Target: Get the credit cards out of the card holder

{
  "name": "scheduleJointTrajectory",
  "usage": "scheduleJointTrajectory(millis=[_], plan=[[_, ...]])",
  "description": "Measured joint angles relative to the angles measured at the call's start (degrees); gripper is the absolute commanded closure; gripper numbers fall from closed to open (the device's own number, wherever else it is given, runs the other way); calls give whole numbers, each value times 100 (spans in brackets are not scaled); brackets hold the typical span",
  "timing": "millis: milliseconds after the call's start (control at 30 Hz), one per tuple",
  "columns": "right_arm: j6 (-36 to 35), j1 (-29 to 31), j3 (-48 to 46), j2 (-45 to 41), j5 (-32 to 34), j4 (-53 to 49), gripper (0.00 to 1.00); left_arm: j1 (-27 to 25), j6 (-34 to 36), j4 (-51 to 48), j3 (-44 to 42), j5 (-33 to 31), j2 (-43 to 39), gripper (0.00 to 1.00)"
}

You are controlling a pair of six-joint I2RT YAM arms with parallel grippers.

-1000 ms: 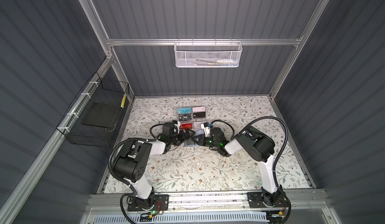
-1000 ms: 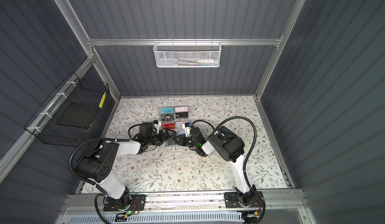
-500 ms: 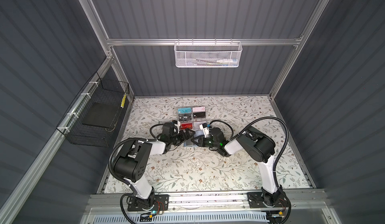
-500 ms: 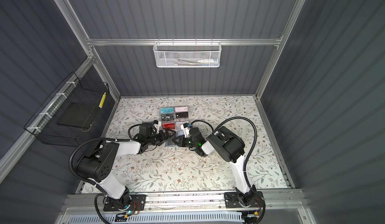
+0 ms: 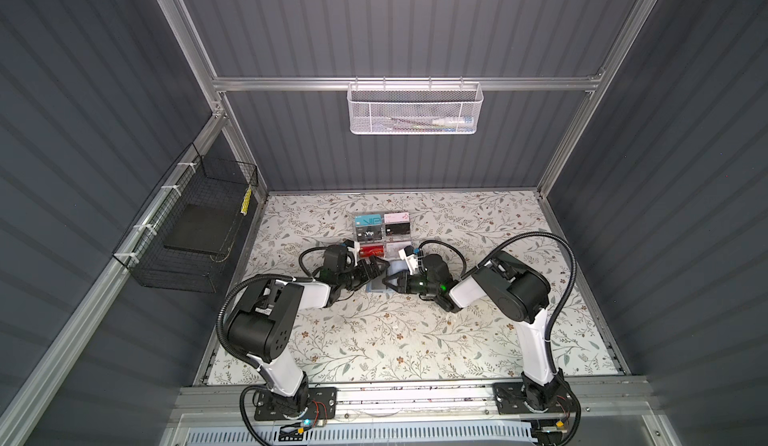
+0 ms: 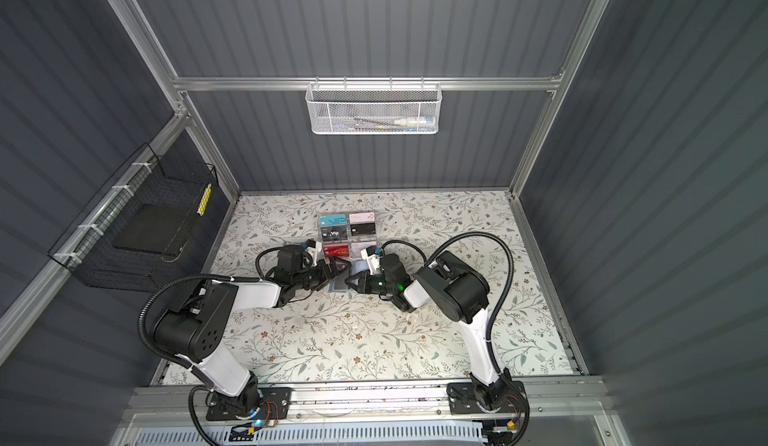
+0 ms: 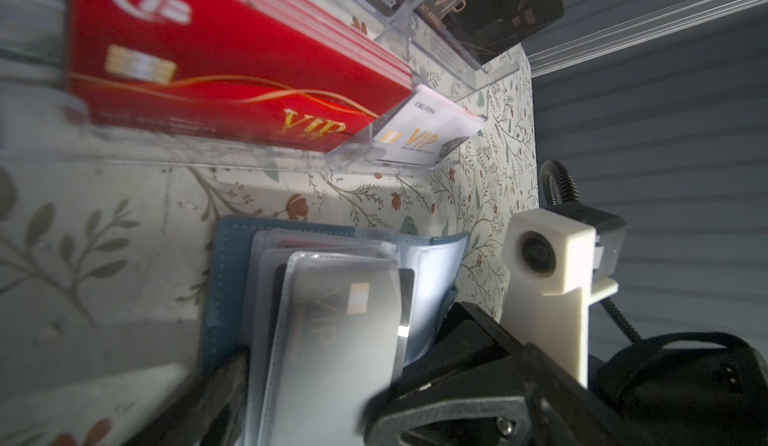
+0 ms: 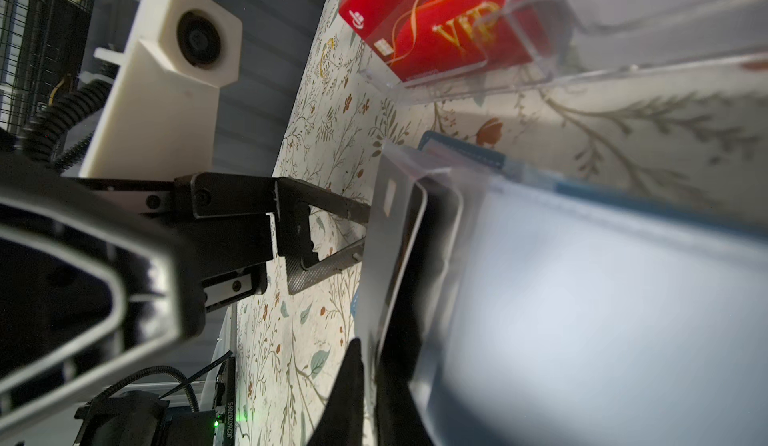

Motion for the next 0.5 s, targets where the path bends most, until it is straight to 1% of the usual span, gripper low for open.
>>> scheduleJointTrajectory(millis=[500], plan=[[85,-157,-101,0,-391,140,88,-4,0,140,-52,46,26,0]])
